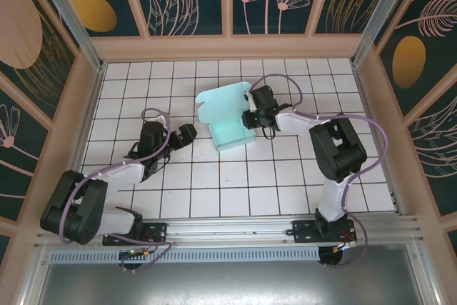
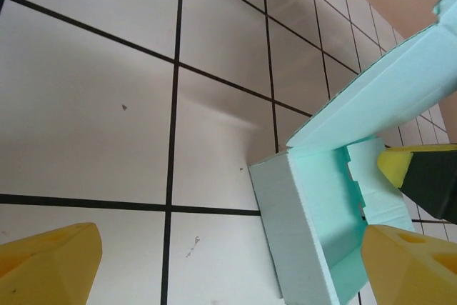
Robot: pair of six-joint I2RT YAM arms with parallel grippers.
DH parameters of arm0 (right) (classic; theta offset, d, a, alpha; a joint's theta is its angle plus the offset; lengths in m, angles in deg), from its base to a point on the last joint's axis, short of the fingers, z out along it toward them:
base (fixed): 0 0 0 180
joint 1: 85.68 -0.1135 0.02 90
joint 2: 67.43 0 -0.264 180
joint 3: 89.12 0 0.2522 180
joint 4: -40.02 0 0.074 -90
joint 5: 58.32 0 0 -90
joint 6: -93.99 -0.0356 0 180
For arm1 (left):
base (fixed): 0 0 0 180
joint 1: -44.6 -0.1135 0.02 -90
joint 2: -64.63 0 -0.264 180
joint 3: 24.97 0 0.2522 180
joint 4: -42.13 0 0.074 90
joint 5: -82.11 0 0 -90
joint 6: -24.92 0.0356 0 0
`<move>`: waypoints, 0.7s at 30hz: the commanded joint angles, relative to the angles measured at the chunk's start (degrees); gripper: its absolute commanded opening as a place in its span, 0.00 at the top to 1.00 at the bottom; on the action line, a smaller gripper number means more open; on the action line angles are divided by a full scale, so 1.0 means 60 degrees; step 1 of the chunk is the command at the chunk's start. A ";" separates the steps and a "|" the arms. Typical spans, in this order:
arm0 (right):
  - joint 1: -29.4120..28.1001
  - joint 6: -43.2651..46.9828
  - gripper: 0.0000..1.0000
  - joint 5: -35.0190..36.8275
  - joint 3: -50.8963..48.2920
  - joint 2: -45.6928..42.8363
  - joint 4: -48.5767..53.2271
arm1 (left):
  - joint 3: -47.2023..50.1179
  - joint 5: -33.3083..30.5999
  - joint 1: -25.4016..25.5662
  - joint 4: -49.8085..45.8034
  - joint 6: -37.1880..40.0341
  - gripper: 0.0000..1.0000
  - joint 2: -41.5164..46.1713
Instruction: Fold the paper box
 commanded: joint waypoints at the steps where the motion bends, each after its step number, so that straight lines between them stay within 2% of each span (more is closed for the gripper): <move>1: 0.0016 0.0091 0.81 0.0157 0.0109 0.0169 0.0226 | -0.0325 0.0340 0.0060 0.0432 -0.0038 0.07 -0.0247; 10: -0.0160 0.0122 0.84 0.0365 0.0176 0.0444 0.0504 | -0.0364 0.0353 0.0063 0.0450 0.0132 0.07 -0.0465; 17: -0.0621 0.0252 0.86 0.1465 0.0371 0.0790 0.1013 | -0.0393 0.0373 0.0063 0.0432 0.0202 0.06 -0.0502; 21: -0.0742 0.0315 0.79 0.1773 0.0401 0.0901 0.1147 | -0.0390 0.0324 0.0063 0.0422 0.0226 0.07 -0.0492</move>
